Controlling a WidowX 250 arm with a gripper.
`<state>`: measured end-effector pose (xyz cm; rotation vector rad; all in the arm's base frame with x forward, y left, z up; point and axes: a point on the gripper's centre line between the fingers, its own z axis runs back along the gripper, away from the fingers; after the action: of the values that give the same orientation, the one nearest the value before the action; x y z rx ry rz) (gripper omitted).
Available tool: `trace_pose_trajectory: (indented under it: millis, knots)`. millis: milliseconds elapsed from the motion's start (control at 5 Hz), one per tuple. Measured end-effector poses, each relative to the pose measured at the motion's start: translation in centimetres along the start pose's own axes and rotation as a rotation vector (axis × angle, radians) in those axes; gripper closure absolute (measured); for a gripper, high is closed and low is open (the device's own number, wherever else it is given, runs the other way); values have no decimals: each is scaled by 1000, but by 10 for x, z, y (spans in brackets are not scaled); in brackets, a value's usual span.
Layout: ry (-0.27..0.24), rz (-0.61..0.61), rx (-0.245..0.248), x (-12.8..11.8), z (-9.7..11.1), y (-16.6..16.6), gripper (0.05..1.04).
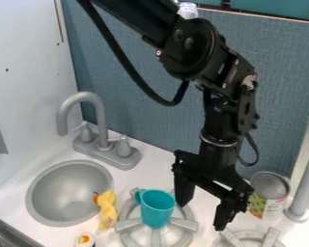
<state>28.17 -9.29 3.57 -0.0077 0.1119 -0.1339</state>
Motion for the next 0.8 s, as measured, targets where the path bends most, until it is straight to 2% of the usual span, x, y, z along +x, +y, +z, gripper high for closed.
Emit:
trace_pose_trajectory:
  millis: [200, 400, 600, 800]
  knots:
    - [29, 1, 5, -2, -9, 1, 81]
    - [-9, -36, 8, 20, -12, -1, 81]
    - [-65, -144, -22, 59, -33, -11, 81]
    - [-87, -194, 21, 93, -40, -16, 81]
